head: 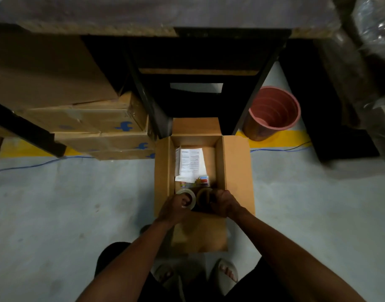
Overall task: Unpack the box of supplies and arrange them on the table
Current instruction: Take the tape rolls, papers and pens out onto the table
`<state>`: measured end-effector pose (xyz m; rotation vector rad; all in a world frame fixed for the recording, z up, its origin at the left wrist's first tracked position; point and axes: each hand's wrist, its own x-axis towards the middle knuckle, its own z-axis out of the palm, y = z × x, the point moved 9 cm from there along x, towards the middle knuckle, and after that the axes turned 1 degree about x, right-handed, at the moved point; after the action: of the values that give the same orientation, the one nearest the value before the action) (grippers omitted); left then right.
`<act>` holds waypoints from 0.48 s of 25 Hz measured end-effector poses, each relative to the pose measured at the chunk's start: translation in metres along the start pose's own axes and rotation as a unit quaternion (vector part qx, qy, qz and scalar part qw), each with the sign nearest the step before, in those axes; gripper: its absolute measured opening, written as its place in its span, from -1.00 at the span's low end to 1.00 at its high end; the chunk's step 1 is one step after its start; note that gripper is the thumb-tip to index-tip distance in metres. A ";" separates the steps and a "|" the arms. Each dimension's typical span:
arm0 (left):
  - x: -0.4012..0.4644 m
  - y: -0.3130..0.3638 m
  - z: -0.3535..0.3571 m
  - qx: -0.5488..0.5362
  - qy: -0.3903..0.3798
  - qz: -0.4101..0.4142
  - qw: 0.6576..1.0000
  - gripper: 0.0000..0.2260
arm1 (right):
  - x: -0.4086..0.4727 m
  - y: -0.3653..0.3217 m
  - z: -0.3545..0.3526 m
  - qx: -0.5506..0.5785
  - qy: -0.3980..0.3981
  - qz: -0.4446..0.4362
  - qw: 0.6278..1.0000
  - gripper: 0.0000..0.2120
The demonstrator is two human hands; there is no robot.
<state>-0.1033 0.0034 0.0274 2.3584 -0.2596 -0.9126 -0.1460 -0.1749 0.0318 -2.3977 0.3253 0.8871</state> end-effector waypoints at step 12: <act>0.107 -0.043 0.044 0.007 0.086 0.051 0.995 -0.73 | 0.102 0.026 0.032 -0.012 0.067 -0.040 0.997 -0.58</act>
<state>-0.0544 -0.0226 -0.0827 2.3953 -0.3135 -0.6570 -0.0960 -0.1809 -0.0663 -2.4800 0.2676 0.7000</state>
